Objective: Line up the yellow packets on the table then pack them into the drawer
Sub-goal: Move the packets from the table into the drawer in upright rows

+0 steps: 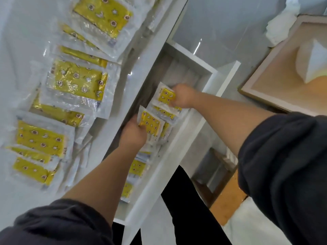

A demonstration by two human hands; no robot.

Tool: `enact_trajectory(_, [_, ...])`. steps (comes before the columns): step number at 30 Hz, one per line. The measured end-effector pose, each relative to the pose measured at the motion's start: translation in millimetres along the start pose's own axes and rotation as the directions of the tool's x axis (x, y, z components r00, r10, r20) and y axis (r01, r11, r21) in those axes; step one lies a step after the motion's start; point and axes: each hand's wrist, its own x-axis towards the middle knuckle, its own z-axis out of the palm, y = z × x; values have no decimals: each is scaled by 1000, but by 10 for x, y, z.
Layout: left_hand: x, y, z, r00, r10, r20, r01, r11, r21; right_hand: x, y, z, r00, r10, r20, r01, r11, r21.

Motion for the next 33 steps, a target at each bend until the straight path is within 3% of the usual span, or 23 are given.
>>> enact_trajectory(8, [180, -126, 136, 993, -103, 55, 103, 995, 2, 209, 107, 130, 997, 20, -70, -26, 996, -88])
enact_trajectory(14, [283, -83, 193, 989, -95, 114, 91, 995, 37, 225, 185, -40, 970, 81, -229, -136, 961, -239])
enact_trajectory(20, [293, 0, 131, 993, -47, 104, 46, 999, 7, 99, 169, -90, 931, 124, -342, -221, 940, -259])
enact_trajectory(24, [303, 55, 75, 992, -82, 100, 89, 994, -60, 31, 174, 83, 967, 3, -256, -67, 968, -243])
enact_trajectory(27, [317, 137, 58, 988, -101, 120, 118, 982, -144, 14, 206, 98, 978, 38, -203, -82, 974, -211])
enact_trajectory(33, [322, 386, 33, 993, -13, 116, 47, 956, -291, 17, 203, 36, 965, 68, -252, -87, 994, -65])
